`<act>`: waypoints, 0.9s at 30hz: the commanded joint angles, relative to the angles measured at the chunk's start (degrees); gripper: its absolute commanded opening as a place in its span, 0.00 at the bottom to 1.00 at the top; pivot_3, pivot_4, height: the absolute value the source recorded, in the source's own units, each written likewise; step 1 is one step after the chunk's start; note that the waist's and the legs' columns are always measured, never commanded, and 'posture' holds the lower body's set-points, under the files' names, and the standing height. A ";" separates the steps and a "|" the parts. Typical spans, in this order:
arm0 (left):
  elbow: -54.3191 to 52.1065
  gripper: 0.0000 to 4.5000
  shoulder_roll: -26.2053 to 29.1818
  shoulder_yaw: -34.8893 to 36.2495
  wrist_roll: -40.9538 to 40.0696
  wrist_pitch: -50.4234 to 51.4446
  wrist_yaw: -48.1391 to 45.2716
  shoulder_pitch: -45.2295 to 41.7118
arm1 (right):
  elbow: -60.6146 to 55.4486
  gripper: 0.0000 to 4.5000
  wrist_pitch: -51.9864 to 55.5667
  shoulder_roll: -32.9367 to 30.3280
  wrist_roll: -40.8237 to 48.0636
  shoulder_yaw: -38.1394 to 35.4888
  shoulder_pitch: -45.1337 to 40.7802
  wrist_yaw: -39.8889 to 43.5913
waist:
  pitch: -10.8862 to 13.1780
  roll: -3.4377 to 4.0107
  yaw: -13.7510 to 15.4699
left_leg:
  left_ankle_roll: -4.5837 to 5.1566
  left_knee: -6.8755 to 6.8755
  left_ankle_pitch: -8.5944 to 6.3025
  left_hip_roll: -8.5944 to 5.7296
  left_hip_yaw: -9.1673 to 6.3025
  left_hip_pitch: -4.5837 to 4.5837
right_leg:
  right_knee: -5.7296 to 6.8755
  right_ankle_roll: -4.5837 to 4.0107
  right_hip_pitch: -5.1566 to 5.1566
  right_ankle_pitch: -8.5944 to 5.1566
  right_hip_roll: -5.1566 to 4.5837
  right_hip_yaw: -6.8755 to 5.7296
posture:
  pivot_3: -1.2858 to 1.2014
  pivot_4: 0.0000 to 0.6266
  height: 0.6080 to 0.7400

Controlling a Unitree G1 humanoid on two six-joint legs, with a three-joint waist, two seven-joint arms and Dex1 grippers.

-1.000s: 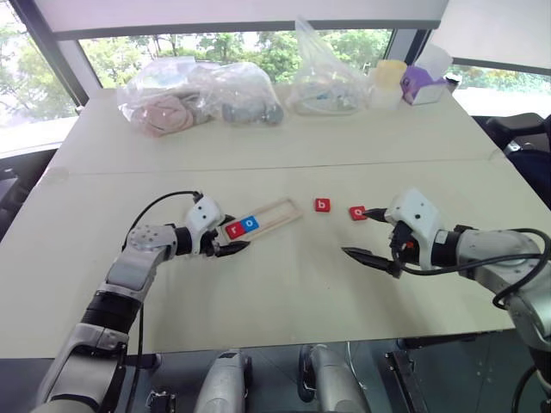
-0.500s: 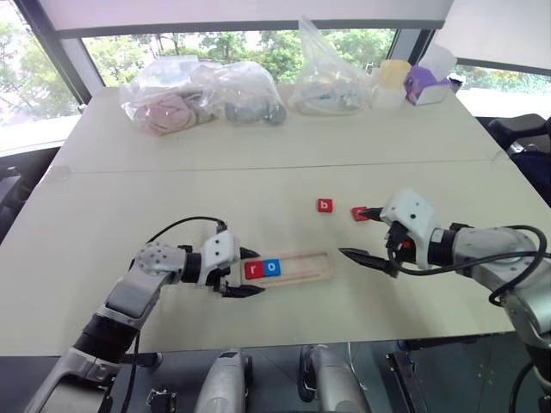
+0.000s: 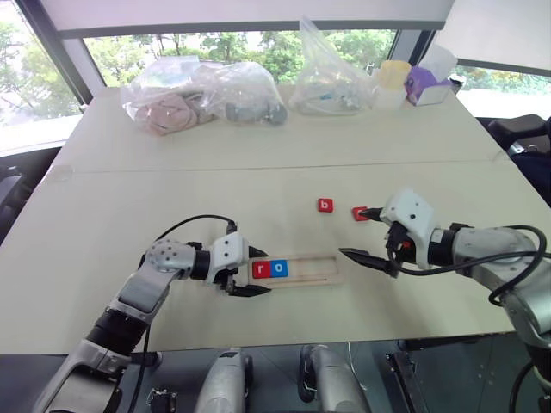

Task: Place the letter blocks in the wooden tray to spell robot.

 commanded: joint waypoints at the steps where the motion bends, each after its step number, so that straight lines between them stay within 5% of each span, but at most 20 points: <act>1: 0.89 0.70 0.00 -0.23 2.11 0.18 2.16 0.42 | -0.91 1.00 -0.73 -0.40 -0.32 -0.43 -0.97 -0.08 | 0.00 0.00 0.00 | 0.00 0.00 0.00 0.00 0.00 0.00 | 0.00 0.00 0.00 0.00 0.00 0.00 | 0.52 0.24 1.00; 9: 1.76 0.70 -0.50 -0.40 3.25 -1.06 4.72 1.14 | -0.90 1.00 -0.76 0.15 -0.60 0.46 -1.49 -0.26 | -0.01 0.01 0.05 | 0.00 0.01 0.00 0.00 0.00 0.05 | 0.01 0.00 0.05 0.00 0.00 0.00 | 0.52 0.24 1.00; 12: 1.34 0.99 -0.41 -0.60 3.13 -0.90 4.79 1.56 | -0.88 1.00 -0.77 0.12 -0.50 0.55 -1.45 -0.12 | -0.01 0.00 0.06 | 0.00 0.02 0.00 0.00 0.00 0.05 | 0.01 0.00 0.05 0.00 0.00 0.00 | 0.52 0.24 1.00; 19: -2.76 0.99 1.33 1.20 -0.15 1.70 3.37 3.52 | 3.23 1.00 -1.99 3.26 -2.00 2.41 -4.50 -2.06 | -0.03 0.00 -0.36 | 0.00 0.00 0.00 0.02 -0.01 0.05 | 0.01 0.00 0.04 0.00 0.00 0.00 | 0.52 0.24 1.00; 27: -13.16 0.99 6.28 7.75 -7.06 8.41 2.68 7.22 | 17.61 1.00 -0.48 16.26 -8.29 7.62 -14.42 -12.30 | -0.01 0.00 -0.49 | 0.00 -0.07 0.00 0.07 0.01 -0.02 | 0.14 -0.04 -0.16 0.01 0.15 0.00 | 0.52 0.24 1.00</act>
